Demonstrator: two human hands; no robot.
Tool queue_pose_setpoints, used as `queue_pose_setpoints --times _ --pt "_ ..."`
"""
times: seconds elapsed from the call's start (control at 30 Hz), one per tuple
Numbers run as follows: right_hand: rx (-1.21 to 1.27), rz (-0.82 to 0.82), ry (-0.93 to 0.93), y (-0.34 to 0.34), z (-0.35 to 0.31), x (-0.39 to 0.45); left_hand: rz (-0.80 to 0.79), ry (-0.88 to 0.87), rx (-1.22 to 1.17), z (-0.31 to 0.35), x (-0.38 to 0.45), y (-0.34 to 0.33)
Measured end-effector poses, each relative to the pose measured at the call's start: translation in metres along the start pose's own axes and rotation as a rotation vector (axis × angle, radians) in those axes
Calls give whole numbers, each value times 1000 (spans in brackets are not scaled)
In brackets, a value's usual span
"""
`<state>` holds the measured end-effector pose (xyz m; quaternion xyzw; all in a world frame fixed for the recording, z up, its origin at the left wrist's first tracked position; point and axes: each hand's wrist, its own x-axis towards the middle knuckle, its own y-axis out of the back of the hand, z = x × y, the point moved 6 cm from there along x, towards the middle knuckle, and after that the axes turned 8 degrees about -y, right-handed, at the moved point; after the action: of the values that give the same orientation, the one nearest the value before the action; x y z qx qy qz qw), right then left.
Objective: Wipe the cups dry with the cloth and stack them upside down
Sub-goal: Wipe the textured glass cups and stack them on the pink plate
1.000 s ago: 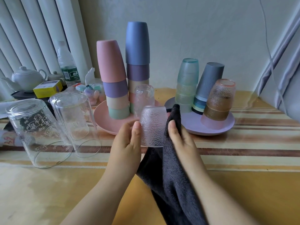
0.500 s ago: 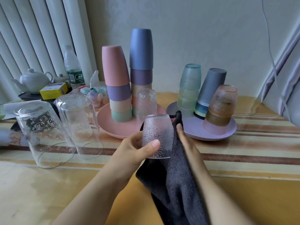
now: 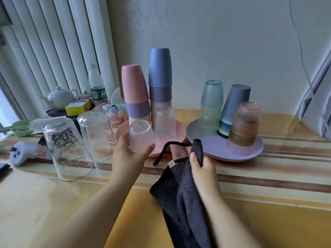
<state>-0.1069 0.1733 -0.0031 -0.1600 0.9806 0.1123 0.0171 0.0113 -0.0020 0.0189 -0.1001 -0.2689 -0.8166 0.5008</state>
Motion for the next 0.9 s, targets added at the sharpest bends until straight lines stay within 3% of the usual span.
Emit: queue_pose_setpoints --times 0.37,0.57,0.77,0.9 --pt "10 -10 -47 2 3 2 -113 134 236 -11 56 -20" --pt "21 5 -27 1 3 3 -279 227 368 -14 57 -29" --pt "27 3 -48 1 4 4 -277 249 456 -3 48 -27" --pt "48 24 -41 5 3 4 -94 85 398 8 33 -24"
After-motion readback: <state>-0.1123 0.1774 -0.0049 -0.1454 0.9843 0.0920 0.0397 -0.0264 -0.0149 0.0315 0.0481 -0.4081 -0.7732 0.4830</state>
